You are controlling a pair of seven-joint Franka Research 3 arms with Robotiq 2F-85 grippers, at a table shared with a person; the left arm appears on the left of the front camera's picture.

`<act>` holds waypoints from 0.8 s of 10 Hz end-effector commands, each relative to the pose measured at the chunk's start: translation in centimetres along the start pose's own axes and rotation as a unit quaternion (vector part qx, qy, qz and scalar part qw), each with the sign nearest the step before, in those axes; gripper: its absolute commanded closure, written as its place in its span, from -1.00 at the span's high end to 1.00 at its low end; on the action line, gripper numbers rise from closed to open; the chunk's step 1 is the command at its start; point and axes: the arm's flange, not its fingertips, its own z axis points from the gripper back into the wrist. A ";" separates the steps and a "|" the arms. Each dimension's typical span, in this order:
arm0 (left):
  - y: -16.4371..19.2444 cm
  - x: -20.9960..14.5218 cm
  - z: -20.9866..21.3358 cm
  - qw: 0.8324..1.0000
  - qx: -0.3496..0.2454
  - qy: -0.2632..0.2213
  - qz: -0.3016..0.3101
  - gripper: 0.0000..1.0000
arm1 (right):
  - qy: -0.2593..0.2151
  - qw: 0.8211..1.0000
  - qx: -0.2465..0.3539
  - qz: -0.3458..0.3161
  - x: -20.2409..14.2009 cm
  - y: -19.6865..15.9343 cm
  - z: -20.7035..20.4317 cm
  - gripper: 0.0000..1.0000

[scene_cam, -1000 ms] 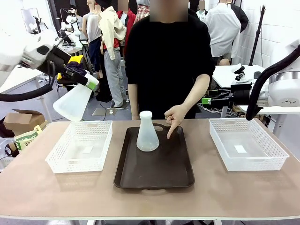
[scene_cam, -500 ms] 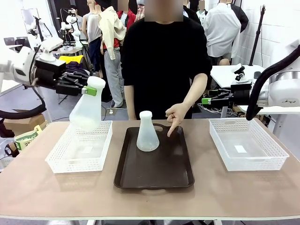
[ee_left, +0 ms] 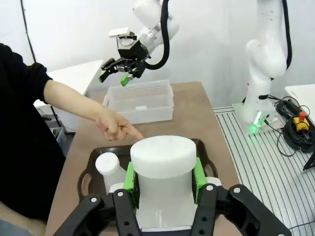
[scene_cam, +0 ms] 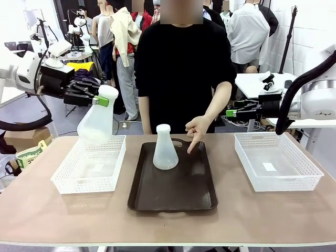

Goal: Prepare the laboratory tools.
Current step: Place the picked Big flask upright in the Handle tray as directed by the person.

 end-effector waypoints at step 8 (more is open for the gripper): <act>-1.7 -4.0 -18.6 0.960 -0.212 -0.157 -0.100 -1.00 | 0.009 1.000 0.002 0.000 0.1 0.0 0.0 1.00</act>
